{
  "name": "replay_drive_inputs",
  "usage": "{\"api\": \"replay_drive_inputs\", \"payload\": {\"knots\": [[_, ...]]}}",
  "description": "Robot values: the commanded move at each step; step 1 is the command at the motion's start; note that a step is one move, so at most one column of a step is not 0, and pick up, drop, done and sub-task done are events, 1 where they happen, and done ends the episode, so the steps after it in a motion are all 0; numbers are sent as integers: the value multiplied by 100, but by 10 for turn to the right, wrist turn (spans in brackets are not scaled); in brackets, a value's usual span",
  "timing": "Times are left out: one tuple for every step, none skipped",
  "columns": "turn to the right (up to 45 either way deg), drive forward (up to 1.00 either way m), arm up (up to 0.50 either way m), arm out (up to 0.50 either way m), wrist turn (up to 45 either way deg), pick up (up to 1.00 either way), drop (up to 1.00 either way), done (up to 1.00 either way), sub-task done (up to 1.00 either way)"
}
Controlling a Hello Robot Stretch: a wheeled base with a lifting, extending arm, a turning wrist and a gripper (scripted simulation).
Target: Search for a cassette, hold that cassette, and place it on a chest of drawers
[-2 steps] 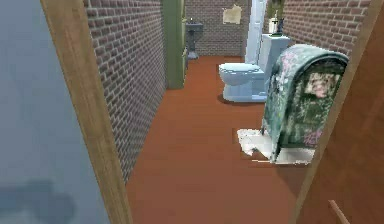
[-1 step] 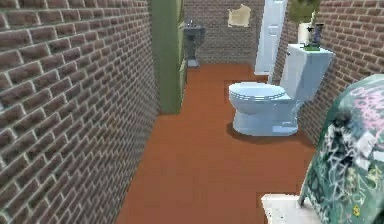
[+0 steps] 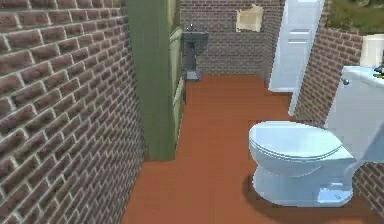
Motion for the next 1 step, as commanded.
{"api": "replay_drive_inputs", "payload": {"knots": [[0, 100, 0, 0, 0, 0, 0, 0, 0]]}}
